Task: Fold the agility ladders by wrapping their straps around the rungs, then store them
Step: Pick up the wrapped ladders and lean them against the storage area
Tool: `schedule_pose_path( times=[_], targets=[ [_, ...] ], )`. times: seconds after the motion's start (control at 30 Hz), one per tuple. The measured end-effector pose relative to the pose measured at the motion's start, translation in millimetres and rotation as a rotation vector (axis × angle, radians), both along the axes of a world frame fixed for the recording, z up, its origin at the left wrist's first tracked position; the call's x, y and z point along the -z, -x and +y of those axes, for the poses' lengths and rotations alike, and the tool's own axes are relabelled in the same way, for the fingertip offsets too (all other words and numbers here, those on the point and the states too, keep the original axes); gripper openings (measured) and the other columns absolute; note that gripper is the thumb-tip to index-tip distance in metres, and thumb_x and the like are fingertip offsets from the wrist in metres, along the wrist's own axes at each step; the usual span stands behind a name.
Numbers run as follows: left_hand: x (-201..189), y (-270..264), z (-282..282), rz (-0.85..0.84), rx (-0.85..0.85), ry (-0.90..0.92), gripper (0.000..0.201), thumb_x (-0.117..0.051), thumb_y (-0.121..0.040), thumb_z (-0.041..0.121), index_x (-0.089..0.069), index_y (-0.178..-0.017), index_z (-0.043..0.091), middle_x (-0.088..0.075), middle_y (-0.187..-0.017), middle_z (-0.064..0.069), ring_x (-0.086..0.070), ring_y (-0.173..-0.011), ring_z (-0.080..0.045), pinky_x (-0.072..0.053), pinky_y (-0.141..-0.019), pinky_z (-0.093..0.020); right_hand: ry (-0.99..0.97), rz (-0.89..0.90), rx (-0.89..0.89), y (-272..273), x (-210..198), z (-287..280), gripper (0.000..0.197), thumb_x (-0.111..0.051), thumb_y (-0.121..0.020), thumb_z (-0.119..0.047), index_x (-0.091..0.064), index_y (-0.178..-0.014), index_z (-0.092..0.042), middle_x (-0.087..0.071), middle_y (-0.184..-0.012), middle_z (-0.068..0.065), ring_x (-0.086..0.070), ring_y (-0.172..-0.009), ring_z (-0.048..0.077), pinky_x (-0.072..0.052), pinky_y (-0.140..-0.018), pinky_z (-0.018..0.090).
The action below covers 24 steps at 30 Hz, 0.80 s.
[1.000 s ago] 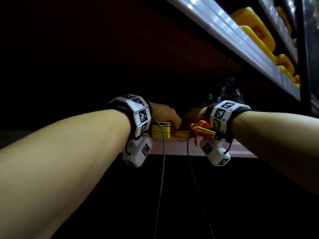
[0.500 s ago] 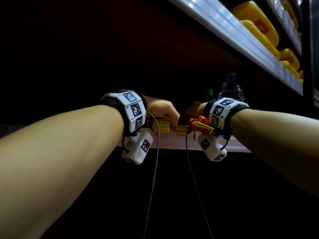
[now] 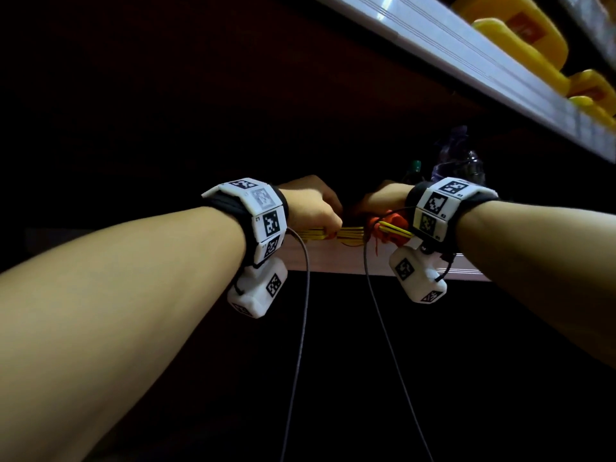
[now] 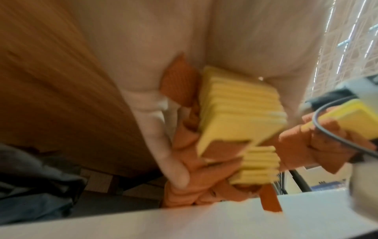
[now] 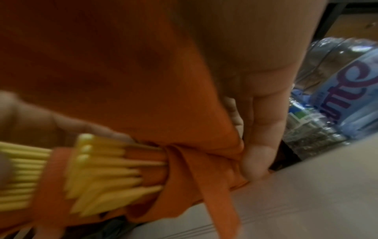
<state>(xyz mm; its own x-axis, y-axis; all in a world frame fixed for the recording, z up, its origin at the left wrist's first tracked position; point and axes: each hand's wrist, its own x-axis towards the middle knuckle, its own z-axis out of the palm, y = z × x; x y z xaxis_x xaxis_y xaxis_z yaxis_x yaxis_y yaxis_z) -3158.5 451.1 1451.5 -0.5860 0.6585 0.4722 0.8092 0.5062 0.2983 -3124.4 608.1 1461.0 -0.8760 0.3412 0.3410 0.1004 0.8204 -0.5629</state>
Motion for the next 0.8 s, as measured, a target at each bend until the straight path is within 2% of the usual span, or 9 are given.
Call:
schedule_pose_path(
  times=[0.1,0.2,0.3,0.37,0.43,0.5,0.6,0.73,0.8],
  targets=[
    [4,4,0,0.044,0.008,-0.020,0.063,-0.064,-0.048,0.032,-0.075,-0.105,0.007,-0.071,-0.106,-0.018,-0.065,-0.078,-0.022,-0.058,-0.077,-0.049,-0.002,-0.024,0.031,-13,1,-2,0.025,-0.065,-0.095,-0.028,-0.060,-0.081,-0.008,-0.057,-0.070,0.006,-0.055,-0.042,0.012,-0.039,-0.029,0.017],
    [6,5,-3,0.019,0.024,-0.018,0.062,-0.067,-0.053,0.032,-0.073,-0.110,0.007,-0.071,-0.106,-0.019,-0.061,-0.068,-0.017,-0.060,-0.074,-0.048,0.066,-0.060,0.051,-25,4,-6,0.029,-0.069,-0.091,-0.028,-0.065,-0.086,0.000,-0.057,-0.050,0.008,-0.052,-0.034,0.016,-0.044,-0.035,0.021],
    [6,8,-4,0.024,0.027,0.018,0.063,-0.070,-0.057,0.036,-0.073,-0.115,0.011,-0.072,-0.105,-0.015,-0.060,-0.065,-0.016,-0.061,-0.076,-0.043,0.067,-0.016,0.047,-27,2,-8,0.031,-0.067,-0.093,-0.022,-0.058,-0.071,-0.003,-0.045,-0.032,-0.002,-0.042,-0.025,0.007,-0.037,-0.033,0.014],
    [7,11,-4,0.031,0.015,0.058,0.069,-0.069,-0.054,0.040,-0.072,-0.117,0.012,-0.073,-0.098,-0.009,-0.060,-0.062,-0.016,-0.057,-0.067,-0.033,0.054,-0.033,0.044,-29,0,-13,0.028,-0.068,-0.093,-0.022,-0.060,-0.075,-0.003,-0.050,-0.037,-0.001,-0.044,-0.026,0.007,-0.039,-0.034,0.015],
    [8,15,-5,0.045,0.024,0.066,0.056,-0.076,-0.067,0.033,-0.071,-0.119,0.012,-0.072,-0.094,-0.007,-0.060,-0.061,-0.016,-0.053,-0.060,-0.028,0.023,-0.058,0.062,-28,-1,-15,0.025,-0.070,-0.091,-0.026,-0.065,-0.091,-0.001,-0.060,-0.056,0.005,-0.050,-0.030,0.009,-0.041,-0.036,0.016],
    [11,21,-5,0.070,0.061,0.046,0.048,-0.078,-0.076,0.022,-0.069,-0.122,0.014,-0.072,-0.108,-0.011,-0.068,-0.068,-0.025,-0.059,-0.065,-0.035,0.019,-0.085,0.061,-27,-1,-19,0.025,-0.068,-0.092,-0.028,-0.066,-0.098,-0.003,-0.065,-0.063,0.005,-0.055,-0.035,0.010,-0.044,-0.037,0.017],
    [13,27,-5,0.103,0.109,0.041,0.052,-0.082,-0.075,0.018,-0.066,-0.125,0.016,-0.069,-0.119,-0.016,-0.072,-0.087,-0.035,-0.062,-0.073,-0.044,0.019,-0.145,0.019,-27,1,-24,0.022,-0.064,-0.094,-0.027,-0.065,-0.086,-0.006,-0.061,-0.061,0.006,-0.054,-0.042,0.015,-0.046,-0.042,0.021],
    [11,29,-2,0.160,0.101,0.058,0.048,-0.082,-0.076,0.021,-0.068,-0.121,0.012,-0.070,-0.117,-0.015,-0.064,-0.070,-0.023,-0.058,-0.071,-0.039,0.009,-0.145,0.063,-25,2,-24,0.022,-0.069,-0.090,-0.027,-0.065,-0.083,-0.007,-0.059,-0.060,0.005,-0.053,-0.041,0.014,-0.048,-0.043,0.022],
    [10,29,0,0.186,0.087,0.051,0.046,-0.080,-0.078,0.023,-0.069,-0.121,0.011,-0.071,-0.100,-0.010,-0.058,-0.064,-0.016,-0.056,-0.069,-0.037,0.009,-0.153,0.074,-24,1,-24,0.023,-0.071,-0.088,-0.027,-0.067,-0.085,-0.004,-0.059,-0.057,0.006,-0.053,-0.042,0.015,-0.049,-0.045,0.024]
  ],
)
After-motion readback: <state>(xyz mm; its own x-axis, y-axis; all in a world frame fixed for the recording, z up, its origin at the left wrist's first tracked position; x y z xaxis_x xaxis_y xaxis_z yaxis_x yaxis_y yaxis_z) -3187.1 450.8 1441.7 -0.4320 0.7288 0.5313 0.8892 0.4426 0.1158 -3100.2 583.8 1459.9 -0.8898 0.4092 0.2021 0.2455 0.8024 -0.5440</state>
